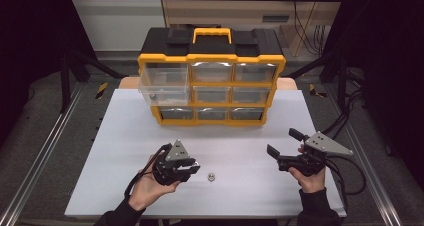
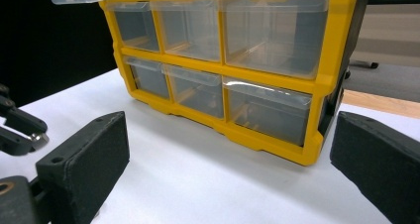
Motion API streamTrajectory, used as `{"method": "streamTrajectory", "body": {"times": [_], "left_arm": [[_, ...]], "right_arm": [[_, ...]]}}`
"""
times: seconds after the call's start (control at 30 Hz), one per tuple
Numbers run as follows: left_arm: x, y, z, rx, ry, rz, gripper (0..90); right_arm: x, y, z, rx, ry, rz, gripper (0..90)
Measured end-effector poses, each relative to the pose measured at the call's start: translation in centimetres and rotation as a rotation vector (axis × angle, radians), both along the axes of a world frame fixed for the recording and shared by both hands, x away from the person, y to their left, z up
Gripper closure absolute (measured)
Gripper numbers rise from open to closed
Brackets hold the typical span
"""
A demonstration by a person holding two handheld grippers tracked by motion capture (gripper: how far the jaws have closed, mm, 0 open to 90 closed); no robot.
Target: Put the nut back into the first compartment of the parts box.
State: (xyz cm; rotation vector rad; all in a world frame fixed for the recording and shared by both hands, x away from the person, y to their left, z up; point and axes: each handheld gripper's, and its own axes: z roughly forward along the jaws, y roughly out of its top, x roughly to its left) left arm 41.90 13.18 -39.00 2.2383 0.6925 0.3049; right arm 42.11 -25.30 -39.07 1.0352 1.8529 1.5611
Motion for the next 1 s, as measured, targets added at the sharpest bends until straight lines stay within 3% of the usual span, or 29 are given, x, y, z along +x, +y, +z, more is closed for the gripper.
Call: {"method": "streamTrajectory", "body": {"times": [0.27,0.53,1.0], "left_arm": [[0.0,0.8,1.9,-0.03,-0.03,0.012,69.4],[0.3,1.2,4.8,-0.038,-0.085,0.031,69.4],[0.5,1.8,8.6,-0.026,-0.141,0.046,69.4]], "right_arm": [[0.1,0.0,-0.1,-0.008,0.001,0.002,2.2],[0.0,-0.1,0.0,0.0,0.002,0.0,2.1],[0.0,-0.1,0.0,0.003,0.0,-0.003,2.1]]}}
